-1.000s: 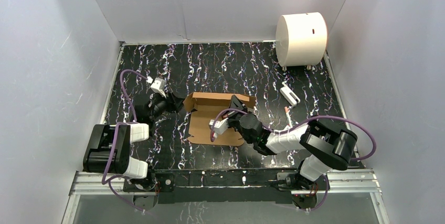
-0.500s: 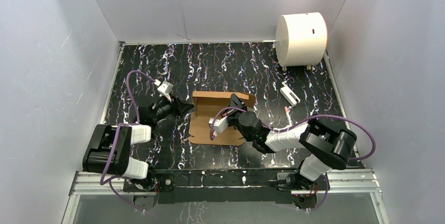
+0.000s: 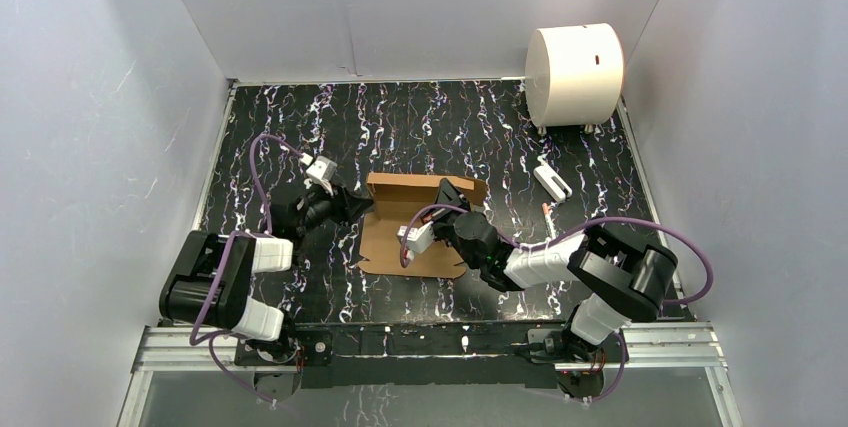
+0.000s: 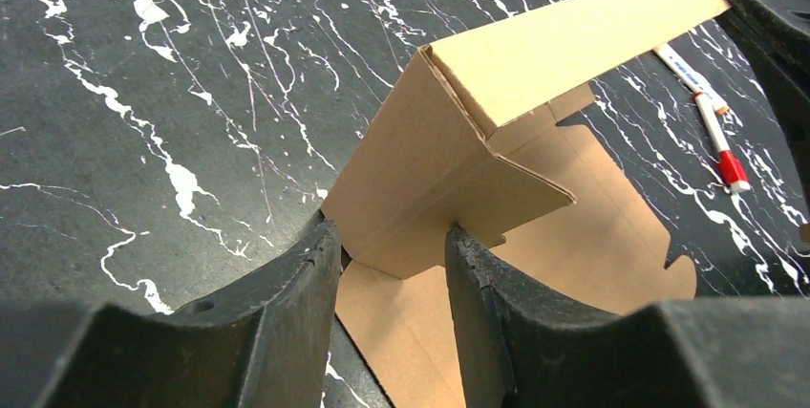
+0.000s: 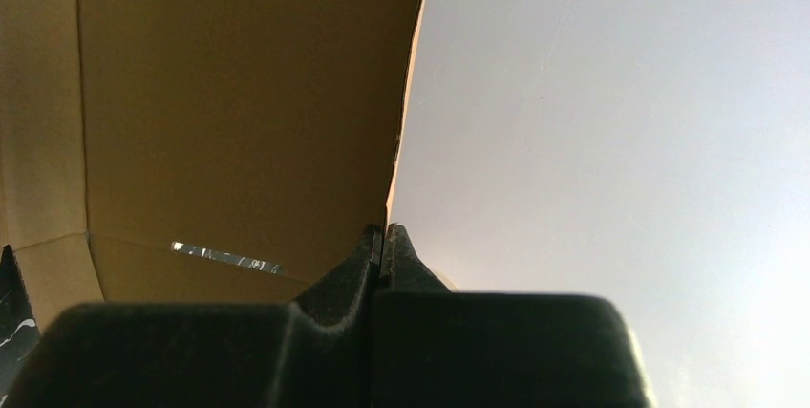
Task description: Fold the paper box
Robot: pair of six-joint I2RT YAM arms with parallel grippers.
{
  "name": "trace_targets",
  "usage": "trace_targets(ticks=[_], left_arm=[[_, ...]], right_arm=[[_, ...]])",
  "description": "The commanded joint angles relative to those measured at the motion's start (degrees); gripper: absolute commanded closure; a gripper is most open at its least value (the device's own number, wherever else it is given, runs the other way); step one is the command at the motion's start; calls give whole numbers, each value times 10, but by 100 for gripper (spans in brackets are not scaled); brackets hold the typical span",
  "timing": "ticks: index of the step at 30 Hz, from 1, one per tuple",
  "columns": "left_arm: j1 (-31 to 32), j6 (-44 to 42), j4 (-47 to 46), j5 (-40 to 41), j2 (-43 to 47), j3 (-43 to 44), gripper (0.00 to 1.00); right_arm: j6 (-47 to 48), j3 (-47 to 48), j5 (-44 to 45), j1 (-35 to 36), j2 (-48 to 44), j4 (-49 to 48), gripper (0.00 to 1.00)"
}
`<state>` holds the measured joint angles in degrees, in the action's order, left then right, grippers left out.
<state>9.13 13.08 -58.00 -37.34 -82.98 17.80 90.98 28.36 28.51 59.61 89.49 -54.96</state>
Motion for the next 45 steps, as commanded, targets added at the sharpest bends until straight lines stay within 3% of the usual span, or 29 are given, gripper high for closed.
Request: trace_targets(ticks=[1, 21, 36, 45], left_arm=[[10, -22, -56, 40, -4, 7, 57], [48, -40, -170, 98, -101, 32, 56], [71, -44, -251, 205, -134, 16, 79], [114, -41, -275, 354, -145, 5, 84]], right_arm=[[3, 13, -33, 3, 5, 22, 100], [-46, 34, -71, 3, -9, 136, 100], [-61, 47, -73, 3, -5, 169, 100], [-78, 61, -75, 11, -1, 190, 100]])
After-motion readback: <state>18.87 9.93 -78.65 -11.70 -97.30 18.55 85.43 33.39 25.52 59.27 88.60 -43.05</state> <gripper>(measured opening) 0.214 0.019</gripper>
